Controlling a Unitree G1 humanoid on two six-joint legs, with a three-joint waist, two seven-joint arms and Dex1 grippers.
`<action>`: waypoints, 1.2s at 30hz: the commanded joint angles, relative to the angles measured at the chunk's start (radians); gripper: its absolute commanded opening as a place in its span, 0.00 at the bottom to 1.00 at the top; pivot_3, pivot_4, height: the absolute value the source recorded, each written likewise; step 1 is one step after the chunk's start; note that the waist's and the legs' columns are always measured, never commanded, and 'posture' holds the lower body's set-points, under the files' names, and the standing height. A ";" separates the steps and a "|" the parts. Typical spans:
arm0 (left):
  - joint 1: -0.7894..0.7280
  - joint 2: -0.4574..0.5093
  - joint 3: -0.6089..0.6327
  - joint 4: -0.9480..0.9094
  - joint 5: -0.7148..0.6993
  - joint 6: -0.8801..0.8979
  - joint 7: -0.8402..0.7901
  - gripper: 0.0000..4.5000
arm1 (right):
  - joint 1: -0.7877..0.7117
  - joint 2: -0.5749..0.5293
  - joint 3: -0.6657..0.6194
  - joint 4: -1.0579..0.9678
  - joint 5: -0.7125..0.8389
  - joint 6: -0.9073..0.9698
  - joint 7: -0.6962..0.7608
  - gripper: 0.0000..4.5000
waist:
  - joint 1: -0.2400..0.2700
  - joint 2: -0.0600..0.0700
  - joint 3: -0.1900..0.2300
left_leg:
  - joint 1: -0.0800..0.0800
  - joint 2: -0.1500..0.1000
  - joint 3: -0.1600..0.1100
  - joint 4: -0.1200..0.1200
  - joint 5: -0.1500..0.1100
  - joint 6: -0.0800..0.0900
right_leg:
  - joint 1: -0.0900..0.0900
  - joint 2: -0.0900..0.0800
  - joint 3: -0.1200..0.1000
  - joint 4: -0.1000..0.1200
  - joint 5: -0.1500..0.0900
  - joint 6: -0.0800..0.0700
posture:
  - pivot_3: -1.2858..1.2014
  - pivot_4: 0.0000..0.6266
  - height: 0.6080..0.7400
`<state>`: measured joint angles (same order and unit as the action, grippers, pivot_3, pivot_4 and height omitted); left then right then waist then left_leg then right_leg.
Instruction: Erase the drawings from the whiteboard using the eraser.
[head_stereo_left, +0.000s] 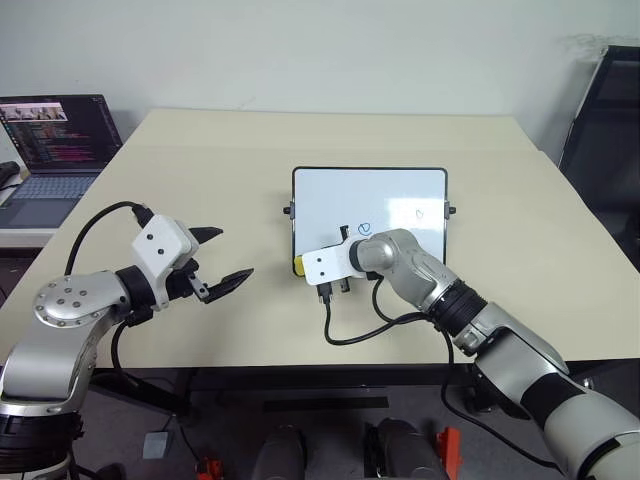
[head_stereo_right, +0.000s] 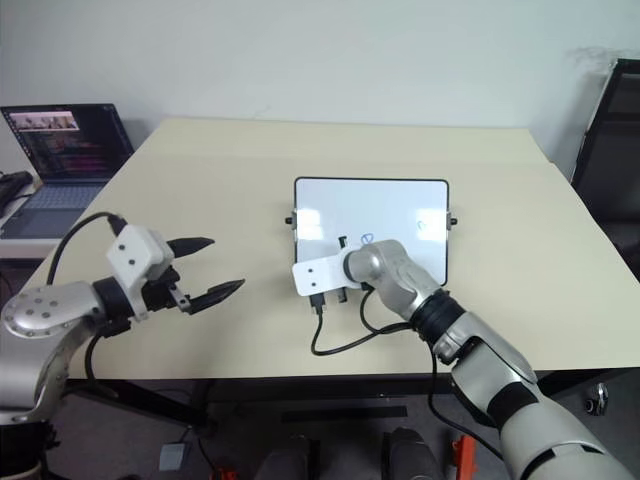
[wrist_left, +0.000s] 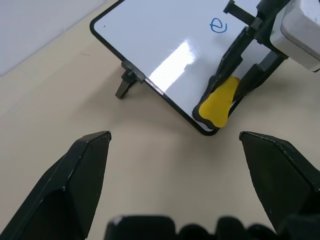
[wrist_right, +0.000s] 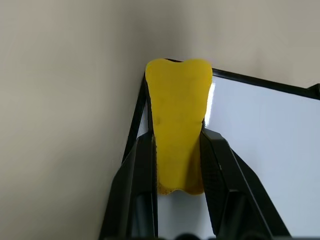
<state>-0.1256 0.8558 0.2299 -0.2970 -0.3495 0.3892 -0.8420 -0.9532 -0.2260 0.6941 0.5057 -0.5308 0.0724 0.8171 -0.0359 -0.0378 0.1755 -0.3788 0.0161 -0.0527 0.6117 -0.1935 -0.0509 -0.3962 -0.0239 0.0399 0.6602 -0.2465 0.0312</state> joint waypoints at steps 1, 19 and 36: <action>-0.023 0.011 0.003 0.000 0.004 -0.007 -0.004 1.00 | 0.065 -0.057 0.037 0.064 -0.055 0.054 0.062 0.19 | 0.004 0.000 -0.001 | 0.000 0.000 0.000 0.000 0.000 0.000 | 0.000 0.000 0.000 0.000 0.000 0.000 | 0.52 0.24 1.00; -0.054 0.012 -0.012 0.026 0.018 -0.013 -0.021 1.00 | -0.055 -0.045 -0.075 0.132 -0.036 0.156 -0.042 0.18 | 0.007 0.007 0.002 | -0.007 0.012 0.002 -0.001 -0.001 -0.002 | -0.005 -0.003 -0.001 -0.010 0.000 0.000 | 0.52 0.24 1.00; -0.101 0.007 -0.034 0.052 0.024 -0.016 -0.029 1.00 | -0.085 -0.055 -0.096 0.074 -0.022 0.138 -0.067 0.18 | 0.005 0.008 0.003 | -0.019 0.013 0.004 -0.002 0.000 0.000 | -0.014 -0.002 -0.003 -0.014 0.002 -0.003 | 0.52 0.24 1.00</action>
<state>-0.2052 0.8559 0.1967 -0.2365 -0.3289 0.3875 -0.8659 -1.0530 -0.2337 0.6104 0.5475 -0.5279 0.1818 0.7416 -0.0307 -0.0298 0.1786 -0.3982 0.0286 -0.0491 0.6101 -0.1932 -0.0508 -0.4106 -0.0258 0.0373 0.6462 -0.2449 0.0283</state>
